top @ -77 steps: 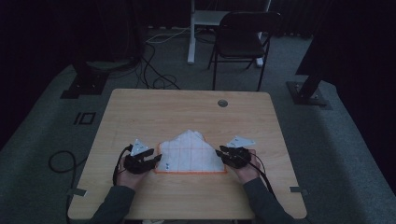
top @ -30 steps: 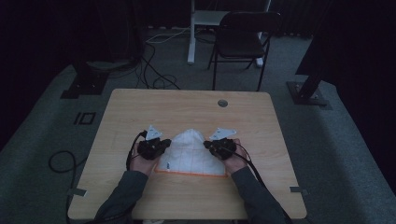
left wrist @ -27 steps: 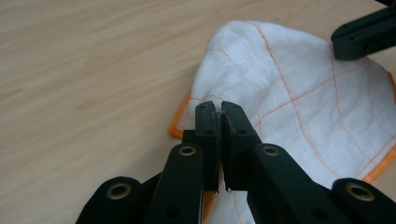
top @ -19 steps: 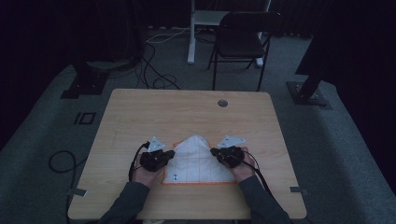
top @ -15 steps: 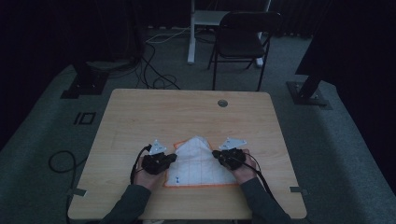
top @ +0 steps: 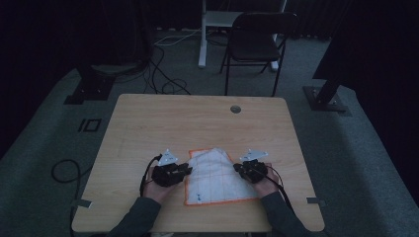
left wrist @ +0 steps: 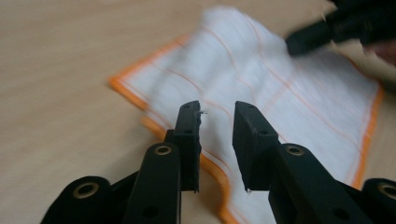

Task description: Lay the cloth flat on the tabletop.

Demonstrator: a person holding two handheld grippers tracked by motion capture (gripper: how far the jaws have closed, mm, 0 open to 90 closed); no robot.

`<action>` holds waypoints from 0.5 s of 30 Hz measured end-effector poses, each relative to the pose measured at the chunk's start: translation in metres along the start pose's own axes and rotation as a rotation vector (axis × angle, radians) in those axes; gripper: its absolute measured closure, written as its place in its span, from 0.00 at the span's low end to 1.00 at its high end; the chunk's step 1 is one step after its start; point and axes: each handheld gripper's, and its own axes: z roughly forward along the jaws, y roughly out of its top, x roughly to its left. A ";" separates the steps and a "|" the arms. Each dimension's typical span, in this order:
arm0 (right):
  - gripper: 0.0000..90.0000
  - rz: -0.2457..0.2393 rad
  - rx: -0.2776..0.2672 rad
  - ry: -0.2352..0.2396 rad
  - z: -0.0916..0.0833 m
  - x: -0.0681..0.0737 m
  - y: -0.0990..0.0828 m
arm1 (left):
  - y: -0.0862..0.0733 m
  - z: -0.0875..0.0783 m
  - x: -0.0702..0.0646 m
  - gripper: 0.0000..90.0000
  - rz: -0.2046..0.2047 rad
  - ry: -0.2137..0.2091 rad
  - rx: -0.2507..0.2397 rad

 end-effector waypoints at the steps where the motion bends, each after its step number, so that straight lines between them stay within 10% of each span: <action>1: 0.97 0.002 -0.003 -0.001 0.000 -0.001 -0.001 | 0.002 -0.001 0.003 0.81 -0.008 0.010 -0.007; 15: 0.97 -0.003 -0.008 -0.007 0.000 -0.001 -0.002 | 0.029 0.039 0.043 0.81 -0.052 0.115 0.060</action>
